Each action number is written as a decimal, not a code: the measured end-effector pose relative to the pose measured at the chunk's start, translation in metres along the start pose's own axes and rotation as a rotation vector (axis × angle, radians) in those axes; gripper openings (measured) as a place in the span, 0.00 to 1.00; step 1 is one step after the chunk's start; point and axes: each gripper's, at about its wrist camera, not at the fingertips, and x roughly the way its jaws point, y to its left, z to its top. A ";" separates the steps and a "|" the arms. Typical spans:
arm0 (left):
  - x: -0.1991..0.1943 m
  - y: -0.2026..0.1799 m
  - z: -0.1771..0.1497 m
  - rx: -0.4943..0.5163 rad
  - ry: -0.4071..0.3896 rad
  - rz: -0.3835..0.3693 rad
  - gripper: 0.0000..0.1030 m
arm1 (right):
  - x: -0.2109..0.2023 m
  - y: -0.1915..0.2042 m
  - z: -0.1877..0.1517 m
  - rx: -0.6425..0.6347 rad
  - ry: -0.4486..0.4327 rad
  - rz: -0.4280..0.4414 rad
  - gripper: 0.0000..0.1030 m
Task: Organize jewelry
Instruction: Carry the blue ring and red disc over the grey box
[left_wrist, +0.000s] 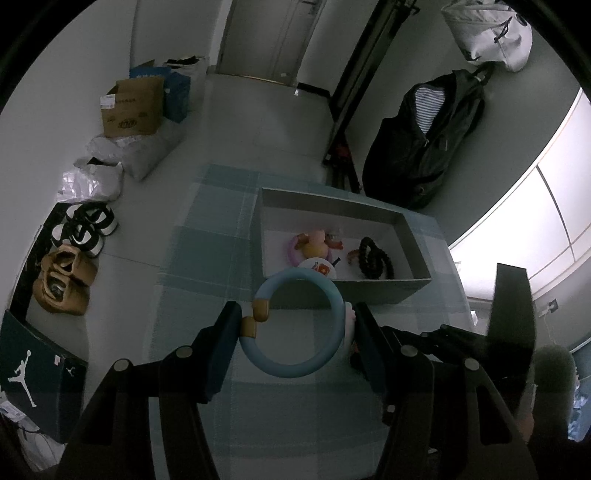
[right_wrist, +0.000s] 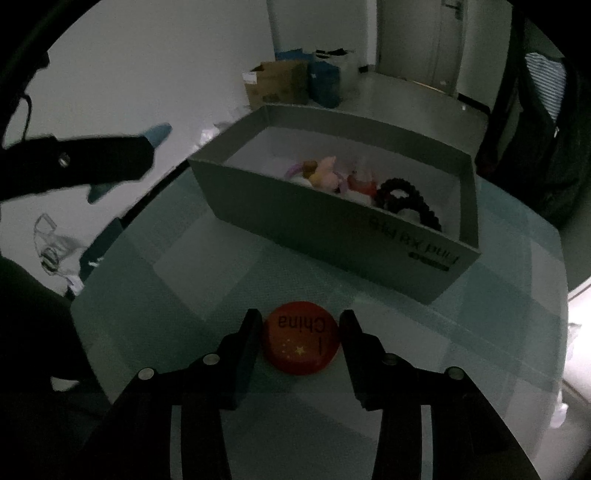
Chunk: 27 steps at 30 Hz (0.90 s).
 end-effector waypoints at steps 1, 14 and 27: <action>0.000 0.000 0.000 -0.001 -0.001 -0.002 0.55 | -0.002 -0.002 0.001 0.004 -0.005 0.006 0.41; 0.002 -0.010 0.013 0.009 -0.032 -0.008 0.55 | -0.040 -0.007 0.023 0.033 -0.141 0.084 0.41; 0.017 -0.011 0.032 -0.031 -0.033 -0.037 0.55 | -0.053 -0.022 0.054 0.091 -0.232 0.139 0.41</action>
